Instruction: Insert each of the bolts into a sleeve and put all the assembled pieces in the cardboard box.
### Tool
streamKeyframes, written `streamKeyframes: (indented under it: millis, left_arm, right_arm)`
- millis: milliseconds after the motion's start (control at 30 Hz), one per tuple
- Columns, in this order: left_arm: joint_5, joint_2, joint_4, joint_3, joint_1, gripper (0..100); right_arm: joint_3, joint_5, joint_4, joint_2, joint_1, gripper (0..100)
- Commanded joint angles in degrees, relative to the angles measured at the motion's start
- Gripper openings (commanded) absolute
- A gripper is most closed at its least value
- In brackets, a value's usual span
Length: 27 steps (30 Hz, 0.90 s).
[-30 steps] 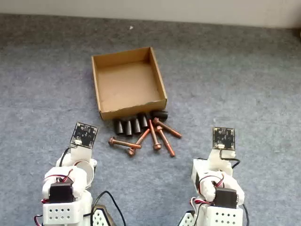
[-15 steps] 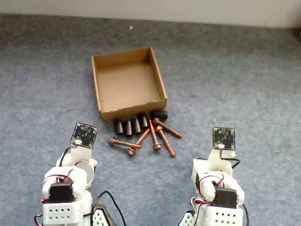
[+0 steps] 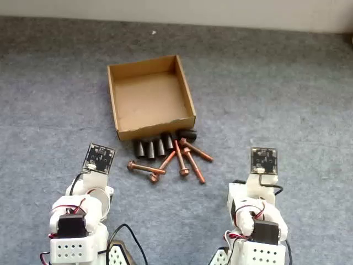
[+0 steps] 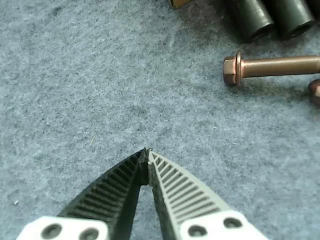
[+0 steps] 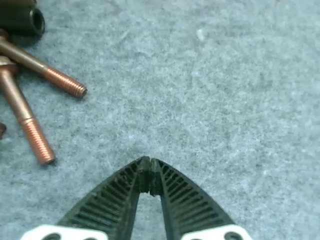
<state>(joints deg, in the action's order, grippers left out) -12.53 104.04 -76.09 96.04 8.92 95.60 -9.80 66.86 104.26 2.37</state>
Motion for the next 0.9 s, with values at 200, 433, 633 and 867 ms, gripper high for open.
streamKeyframes:
  millis: [200,433,633,867]
  left_arm:
    - [-0.7,0.22,-0.26,1.1,0.75,3]
    - [-0.7,0.22,-0.26,1.1,0.66,3]
    - [-0.7,0.22,-0.26,1.1,0.66,3]
    - [-0.7,0.22,-0.26,1.1,0.75,3]
  right_arm:
    - [-16.4,-7.74,2.07,0.4,-5.23,7.6]
    - [-30.99,-7.65,1.89,-20.79,-12.79,8.0]
    - [-48.84,-6.24,2.07,-47.87,-19.82,8.1]
    - [-64.04,3.96,1.89,-71.6,-30.81,8.2]
